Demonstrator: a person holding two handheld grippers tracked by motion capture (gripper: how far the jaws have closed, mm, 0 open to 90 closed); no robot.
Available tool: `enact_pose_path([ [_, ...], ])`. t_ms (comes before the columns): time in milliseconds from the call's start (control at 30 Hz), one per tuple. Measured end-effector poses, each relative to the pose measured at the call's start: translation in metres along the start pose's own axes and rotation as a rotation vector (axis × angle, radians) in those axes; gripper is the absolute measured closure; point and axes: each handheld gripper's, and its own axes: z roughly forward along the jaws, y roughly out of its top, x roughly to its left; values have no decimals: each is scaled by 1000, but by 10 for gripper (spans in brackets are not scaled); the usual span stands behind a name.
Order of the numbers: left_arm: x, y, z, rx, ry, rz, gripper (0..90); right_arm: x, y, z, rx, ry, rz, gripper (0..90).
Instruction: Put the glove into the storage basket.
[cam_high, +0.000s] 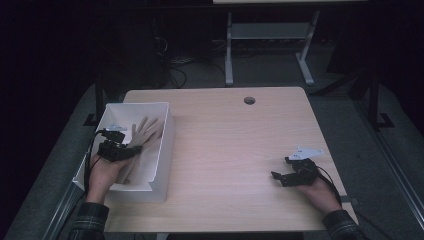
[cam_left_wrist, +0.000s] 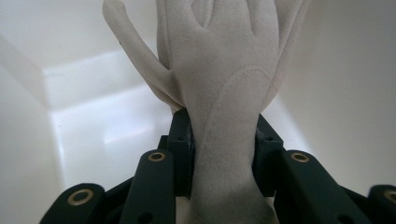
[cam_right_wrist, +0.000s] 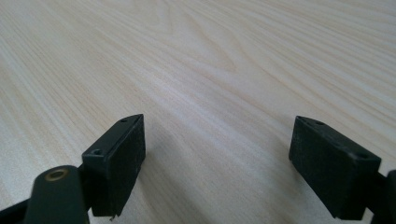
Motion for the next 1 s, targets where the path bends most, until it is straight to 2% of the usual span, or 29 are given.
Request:
enact_pose_path([
  [100, -1, -5, 11, 22, -3, -9, 666, 0, 0, 0, -1, 0, 0, 182],
  [167, -2, -7, 17, 45, 10, -4, 663, 0, 0, 0, 0, 0, -1, 182],
  [433, -1, -8, 22, 66, 11, -13, 620, 0, 0, 0, -1, 0, 0, 182],
  [667, -2, -8, 23, 64, -8, -12, 460, 0, 0, 0, -3, -1, 0, 182],
  [733, -1, -8, 23, 59, -1, -7, 401, 0, 0, 0, -3, -1, 1, 182],
  [900, -1, -6, 20, 46, -4, -13, 305, 0, 0, 0, -3, -1, 1, 182],
  [1000, -1, -4, 16, 33, -13, -13, 286, 0, 0, 0, -3, 0, 1, 182],
])
